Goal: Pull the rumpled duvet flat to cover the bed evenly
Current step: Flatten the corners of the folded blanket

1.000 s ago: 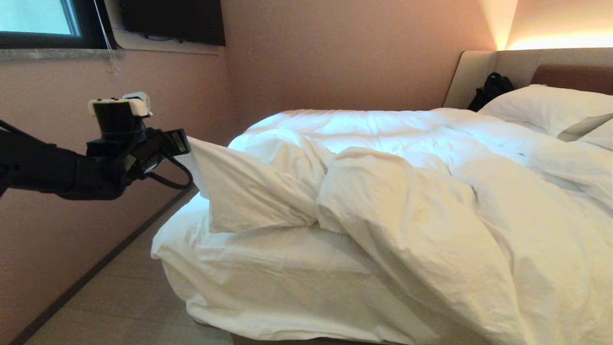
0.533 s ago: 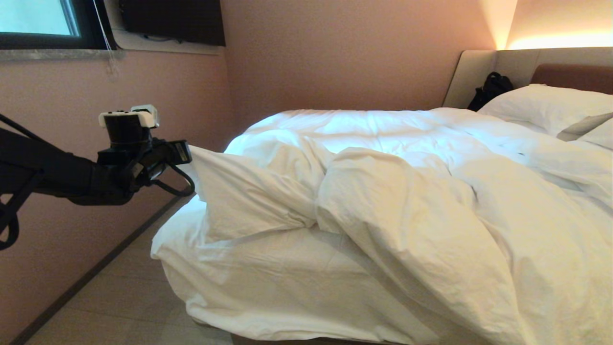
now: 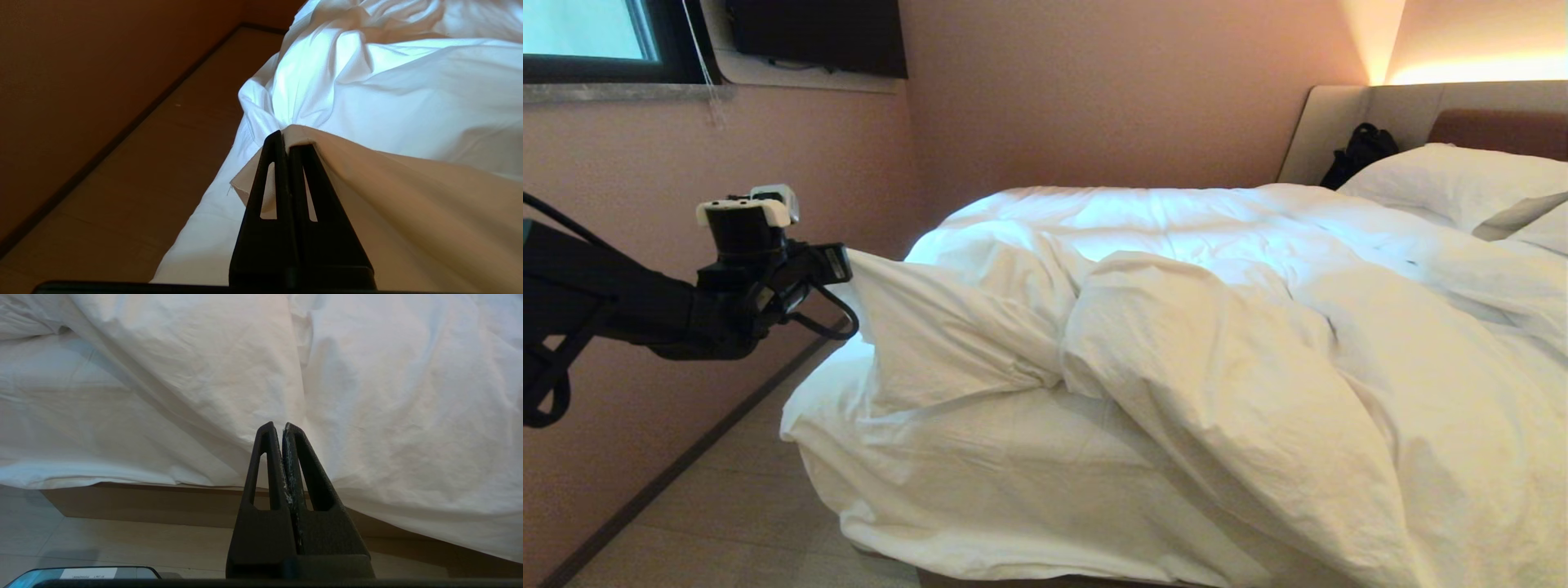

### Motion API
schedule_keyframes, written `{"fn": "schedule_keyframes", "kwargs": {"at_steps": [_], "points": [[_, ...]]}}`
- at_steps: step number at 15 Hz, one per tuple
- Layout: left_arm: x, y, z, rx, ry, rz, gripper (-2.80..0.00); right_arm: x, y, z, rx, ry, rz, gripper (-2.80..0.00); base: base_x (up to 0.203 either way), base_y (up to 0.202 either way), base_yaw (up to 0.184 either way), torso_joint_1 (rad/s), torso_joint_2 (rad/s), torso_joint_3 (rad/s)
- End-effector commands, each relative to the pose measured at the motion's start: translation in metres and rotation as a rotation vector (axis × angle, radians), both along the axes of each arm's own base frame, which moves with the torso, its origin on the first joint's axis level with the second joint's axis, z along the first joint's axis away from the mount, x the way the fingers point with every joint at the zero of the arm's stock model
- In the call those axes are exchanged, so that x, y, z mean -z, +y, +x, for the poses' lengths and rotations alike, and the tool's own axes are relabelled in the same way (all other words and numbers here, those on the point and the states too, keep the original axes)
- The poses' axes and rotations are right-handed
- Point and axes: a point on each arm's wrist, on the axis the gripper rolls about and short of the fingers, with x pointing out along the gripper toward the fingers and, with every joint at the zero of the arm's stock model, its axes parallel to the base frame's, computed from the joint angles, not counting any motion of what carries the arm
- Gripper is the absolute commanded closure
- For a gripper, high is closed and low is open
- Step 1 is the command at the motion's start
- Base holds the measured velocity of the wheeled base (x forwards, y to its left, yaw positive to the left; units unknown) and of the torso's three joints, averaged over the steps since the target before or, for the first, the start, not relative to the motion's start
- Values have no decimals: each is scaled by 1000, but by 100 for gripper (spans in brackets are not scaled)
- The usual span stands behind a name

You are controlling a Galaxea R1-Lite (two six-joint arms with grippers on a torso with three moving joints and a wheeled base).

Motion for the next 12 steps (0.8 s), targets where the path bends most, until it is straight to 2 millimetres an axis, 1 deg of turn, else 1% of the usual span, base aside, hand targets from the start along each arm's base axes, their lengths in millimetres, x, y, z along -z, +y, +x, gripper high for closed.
{"fn": "schedule_keyframes", "kwargs": {"at_steps": [1, 2, 8, 10, 12], "points": [[4, 0, 1, 1, 10, 0, 0, 0, 0, 0, 0, 0, 0, 0, 0, 0, 0, 0, 0, 0], [4, 0, 1, 1, 14, -1, -280, 0, 0, 0, 0, 0, 0, 0, 0, 0, 0, 0, 0, 0], [8, -1, -1, 7, 42, 22, -280, 0, 0, 0, 0, 1, 0, 0, 0, 0, 0, 0, 0, 0], [8, -9, -4, 28, 62, 22, -280, 0, 0, 0, 0, 0, 0, 0, 0, 0, 0, 0, 0, 0], [6, -16, -9, 50, 130, 18, -280, 0, 0, 0, 0, 0, 0, 0, 0, 0, 0, 0, 0, 0]]}}
